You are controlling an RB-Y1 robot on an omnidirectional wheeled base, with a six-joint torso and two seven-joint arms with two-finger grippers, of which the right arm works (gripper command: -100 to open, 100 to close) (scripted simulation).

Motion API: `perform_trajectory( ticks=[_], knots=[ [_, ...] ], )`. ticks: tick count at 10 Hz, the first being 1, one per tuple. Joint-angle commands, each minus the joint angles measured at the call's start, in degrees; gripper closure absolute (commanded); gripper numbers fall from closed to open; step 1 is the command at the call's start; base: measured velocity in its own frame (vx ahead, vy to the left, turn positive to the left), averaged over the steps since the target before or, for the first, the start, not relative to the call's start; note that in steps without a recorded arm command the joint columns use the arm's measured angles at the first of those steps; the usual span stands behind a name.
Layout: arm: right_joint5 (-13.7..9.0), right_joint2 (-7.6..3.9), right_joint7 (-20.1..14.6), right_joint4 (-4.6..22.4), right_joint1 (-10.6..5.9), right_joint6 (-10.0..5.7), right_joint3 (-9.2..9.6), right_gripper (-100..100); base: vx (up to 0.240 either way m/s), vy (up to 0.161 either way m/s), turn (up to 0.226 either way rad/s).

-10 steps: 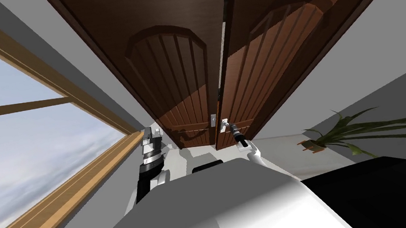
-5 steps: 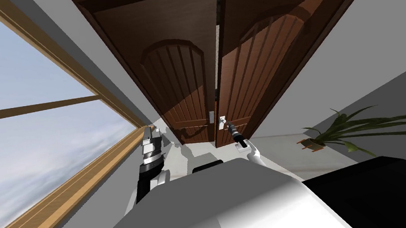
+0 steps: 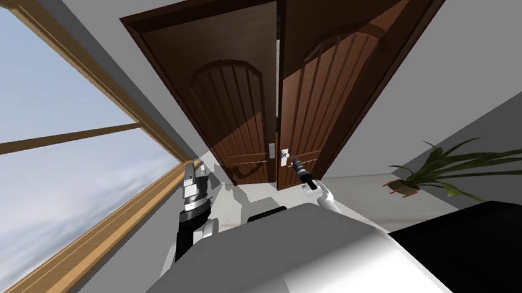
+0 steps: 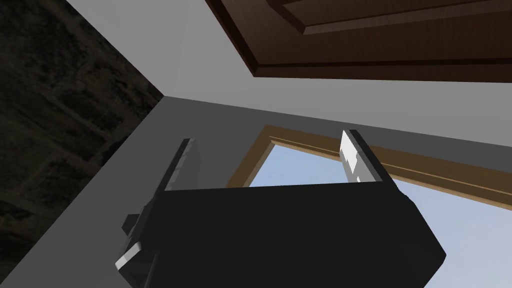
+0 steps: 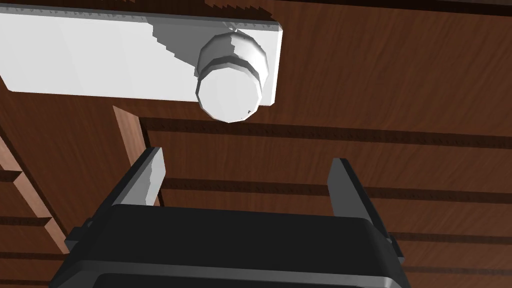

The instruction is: Pull the door open

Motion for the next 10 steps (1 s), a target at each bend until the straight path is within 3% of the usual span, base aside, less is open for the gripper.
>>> perform_trajectory(
  ticks=[1, 4, 5, 10],
  knots=[
    [-0.2, 0.13, 0.4, 0.6, -0.53, -0.06, -0.29, -100, 0.190, -0.031, 0.016],
    [-0.3, 0.27, 0.7, 1.0, -1.00, -0.11, -0.47, -100, 0.166, -0.008, 0.022],
    [-0.3, 0.27, 0.7, 1.0, -1.00, -0.11, -0.47, 100, 0.000, 0.000, 0.000],
    [-0.3, 0.27, 0.7, 1.0, -1.00, -0.11, -0.47, 100, -0.020, 0.000, -0.001]
  ],
)
